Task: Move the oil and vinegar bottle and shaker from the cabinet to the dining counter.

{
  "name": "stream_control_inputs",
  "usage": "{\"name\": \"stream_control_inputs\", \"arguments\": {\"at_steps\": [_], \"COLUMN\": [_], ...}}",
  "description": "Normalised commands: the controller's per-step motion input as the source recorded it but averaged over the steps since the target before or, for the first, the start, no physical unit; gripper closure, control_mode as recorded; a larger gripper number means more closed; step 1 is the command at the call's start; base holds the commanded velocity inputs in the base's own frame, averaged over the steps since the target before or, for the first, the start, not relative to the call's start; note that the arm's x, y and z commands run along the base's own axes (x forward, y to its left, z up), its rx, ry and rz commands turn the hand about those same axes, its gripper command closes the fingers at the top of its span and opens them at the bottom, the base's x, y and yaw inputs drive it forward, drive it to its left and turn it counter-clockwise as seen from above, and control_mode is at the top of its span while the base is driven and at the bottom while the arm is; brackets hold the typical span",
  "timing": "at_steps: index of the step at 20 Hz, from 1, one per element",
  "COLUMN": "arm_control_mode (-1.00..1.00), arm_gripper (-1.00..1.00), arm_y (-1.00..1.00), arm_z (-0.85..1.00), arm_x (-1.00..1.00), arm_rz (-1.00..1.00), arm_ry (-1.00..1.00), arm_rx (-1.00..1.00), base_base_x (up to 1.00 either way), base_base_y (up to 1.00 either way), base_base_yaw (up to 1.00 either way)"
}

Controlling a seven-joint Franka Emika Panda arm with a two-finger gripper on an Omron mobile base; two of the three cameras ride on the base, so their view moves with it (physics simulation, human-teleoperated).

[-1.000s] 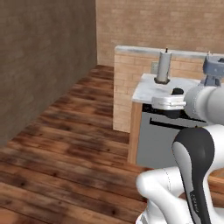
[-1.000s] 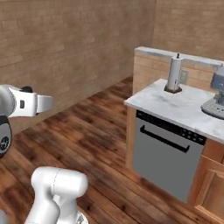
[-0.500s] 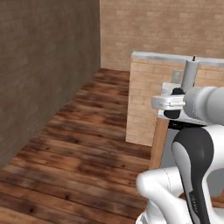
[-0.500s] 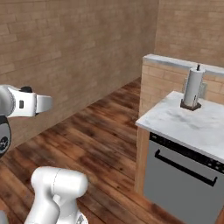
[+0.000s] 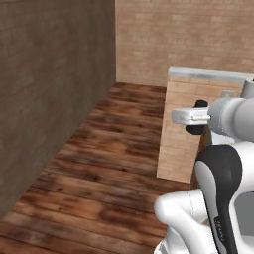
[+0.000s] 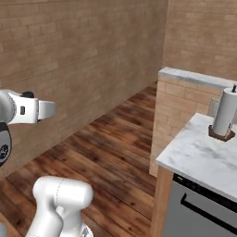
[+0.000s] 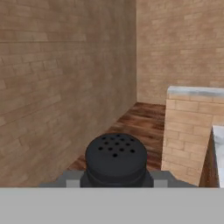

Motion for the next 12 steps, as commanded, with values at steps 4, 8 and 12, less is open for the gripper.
{"name": "stream_control_inputs", "arguments": {"at_steps": [4, 8, 12], "arm_control_mode": [1.00, 1.00, 1.00], "arm_gripper": [1.00, 1.00, 1.00], "arm_y": [0.00, 0.00, 0.00], "arm_z": [0.00, 0.00, 0.00], "arm_x": [0.00, 0.00, 0.00], "arm_rz": [0.00, 0.00, 0.00], "arm_ry": [0.00, 0.00, 0.00], "arm_rx": [0.00, 0.00, 0.00], "base_base_x": [0.94, 0.94, 0.94], "base_base_y": [0.34, 0.32, 0.29], "base_base_yaw": [-0.08, -0.10, -0.12]}}
